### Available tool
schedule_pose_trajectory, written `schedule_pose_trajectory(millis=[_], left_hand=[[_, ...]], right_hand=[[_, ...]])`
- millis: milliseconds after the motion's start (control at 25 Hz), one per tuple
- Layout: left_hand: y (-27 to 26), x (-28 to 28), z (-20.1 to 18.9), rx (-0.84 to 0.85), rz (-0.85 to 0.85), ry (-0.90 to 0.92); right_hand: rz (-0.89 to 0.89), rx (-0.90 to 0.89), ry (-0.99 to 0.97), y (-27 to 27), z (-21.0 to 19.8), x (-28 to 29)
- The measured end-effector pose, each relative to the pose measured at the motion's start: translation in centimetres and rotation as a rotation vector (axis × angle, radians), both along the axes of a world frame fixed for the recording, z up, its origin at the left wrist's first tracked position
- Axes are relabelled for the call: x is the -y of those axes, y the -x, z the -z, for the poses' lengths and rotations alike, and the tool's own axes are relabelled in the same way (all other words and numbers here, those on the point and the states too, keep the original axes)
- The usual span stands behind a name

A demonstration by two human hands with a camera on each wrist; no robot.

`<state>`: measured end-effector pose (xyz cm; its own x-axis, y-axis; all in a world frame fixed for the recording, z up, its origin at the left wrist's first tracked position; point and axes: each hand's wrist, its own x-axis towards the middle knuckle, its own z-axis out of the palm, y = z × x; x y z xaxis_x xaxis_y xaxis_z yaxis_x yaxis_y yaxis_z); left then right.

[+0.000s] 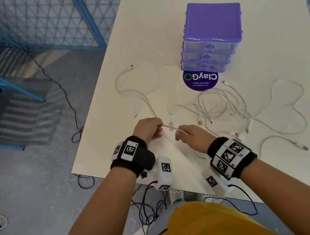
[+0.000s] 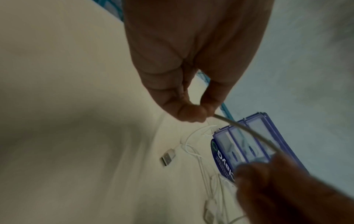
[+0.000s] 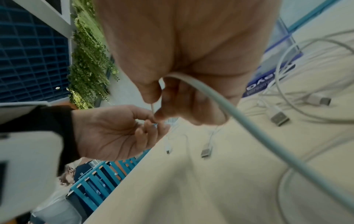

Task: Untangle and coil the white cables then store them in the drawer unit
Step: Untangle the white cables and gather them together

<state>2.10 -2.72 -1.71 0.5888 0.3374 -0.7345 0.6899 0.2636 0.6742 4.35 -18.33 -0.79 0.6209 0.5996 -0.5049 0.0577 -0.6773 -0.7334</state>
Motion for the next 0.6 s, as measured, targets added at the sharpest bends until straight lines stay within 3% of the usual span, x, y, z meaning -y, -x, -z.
schedule_pose_trajectory(millis=[40,120,200,320,400,600], left_hand=[[0.3,0.2,-0.3,-0.011,0.066,-0.063],[1.2,0.5,-0.8,0.025,0.178,-0.358],[1.8,1.1,-1.0,0.252,0.347,-0.578],[2.1,2.3,-1.3,0.445,0.68,-0.534],[1.7,2.4,-1.1,0.462,0.674,-0.518],[0.1,1.5,-1.4,0.447,0.396,-0.551]], right_hand=[[0.019,0.066,-0.015,-0.4,-0.2,0.2],[-0.011,0.148,-0.028,-0.9,-0.6,0.6],[-0.079,0.19,-0.02,-1.1,-0.8,0.8],[-0.051,0.152,-0.076,-1.3,-1.3,1.0],[0.031,0.1,-0.094,-1.3,-1.6,1.7],[0.17,0.145,-0.01,-0.2,-0.3,6.7]])
